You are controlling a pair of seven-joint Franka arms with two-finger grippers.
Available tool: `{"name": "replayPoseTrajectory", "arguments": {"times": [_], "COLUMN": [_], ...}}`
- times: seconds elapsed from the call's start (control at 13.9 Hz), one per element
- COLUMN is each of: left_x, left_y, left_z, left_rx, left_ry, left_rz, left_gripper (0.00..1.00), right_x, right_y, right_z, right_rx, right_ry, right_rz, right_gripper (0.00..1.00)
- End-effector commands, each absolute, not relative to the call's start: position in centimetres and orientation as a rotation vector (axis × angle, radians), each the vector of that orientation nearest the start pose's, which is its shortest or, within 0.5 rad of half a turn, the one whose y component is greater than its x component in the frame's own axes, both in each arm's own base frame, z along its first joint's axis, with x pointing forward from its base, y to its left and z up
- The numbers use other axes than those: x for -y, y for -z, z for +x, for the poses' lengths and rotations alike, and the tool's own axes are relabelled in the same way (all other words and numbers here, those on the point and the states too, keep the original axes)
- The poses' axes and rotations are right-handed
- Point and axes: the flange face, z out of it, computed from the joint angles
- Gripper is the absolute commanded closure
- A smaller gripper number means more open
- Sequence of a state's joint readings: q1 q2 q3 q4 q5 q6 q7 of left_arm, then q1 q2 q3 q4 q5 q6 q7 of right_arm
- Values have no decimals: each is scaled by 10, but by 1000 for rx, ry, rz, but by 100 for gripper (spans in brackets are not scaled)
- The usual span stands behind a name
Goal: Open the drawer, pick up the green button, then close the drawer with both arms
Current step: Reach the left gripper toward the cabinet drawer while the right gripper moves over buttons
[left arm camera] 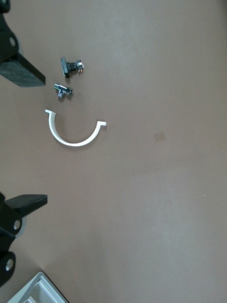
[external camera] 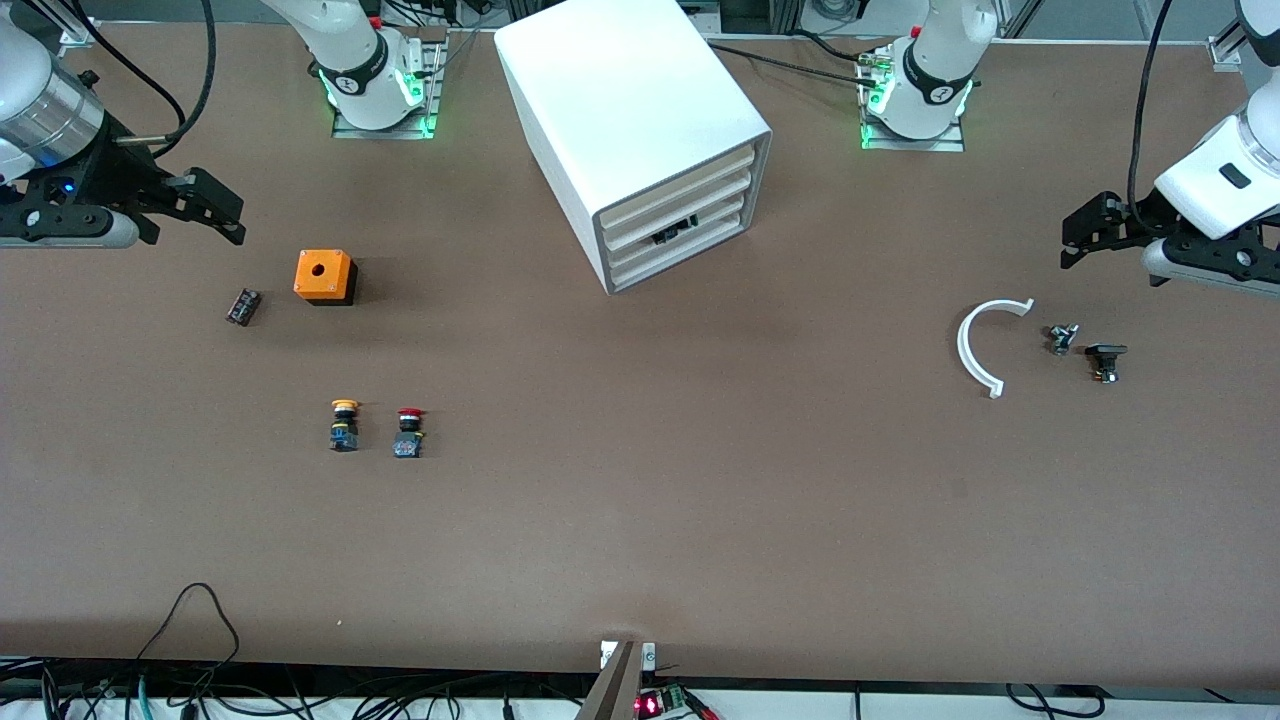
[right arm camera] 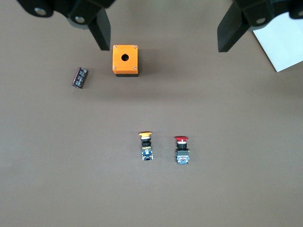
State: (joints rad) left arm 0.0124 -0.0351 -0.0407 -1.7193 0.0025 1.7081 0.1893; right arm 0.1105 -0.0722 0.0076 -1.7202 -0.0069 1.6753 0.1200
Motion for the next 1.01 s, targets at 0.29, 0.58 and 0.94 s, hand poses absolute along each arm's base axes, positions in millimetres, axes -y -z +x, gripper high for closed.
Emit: {"name": "replayPoseTrajectory", "arguments": {"times": [0.29, 0.58, 0.94], "left_x": [17, 17, 20], "left_y": [-592, -592, -592], "left_z": [549, 549, 542], "left_rx": [-360, -360, -363], "left_ry": [56, 56, -34], "left_rz": [-3089, -3088, -3093], "left_gripper": [0, 0, 0], "right_x": [-68, -81, -100], "right_y": [-617, -605, -549], "right_z": [540, 549, 574], "right_rx": [20, 36, 103], "right_ry": [84, -4, -95], "right_rz": [-3139, -3146, -3152], "right_gripper": [0, 0, 0]}}
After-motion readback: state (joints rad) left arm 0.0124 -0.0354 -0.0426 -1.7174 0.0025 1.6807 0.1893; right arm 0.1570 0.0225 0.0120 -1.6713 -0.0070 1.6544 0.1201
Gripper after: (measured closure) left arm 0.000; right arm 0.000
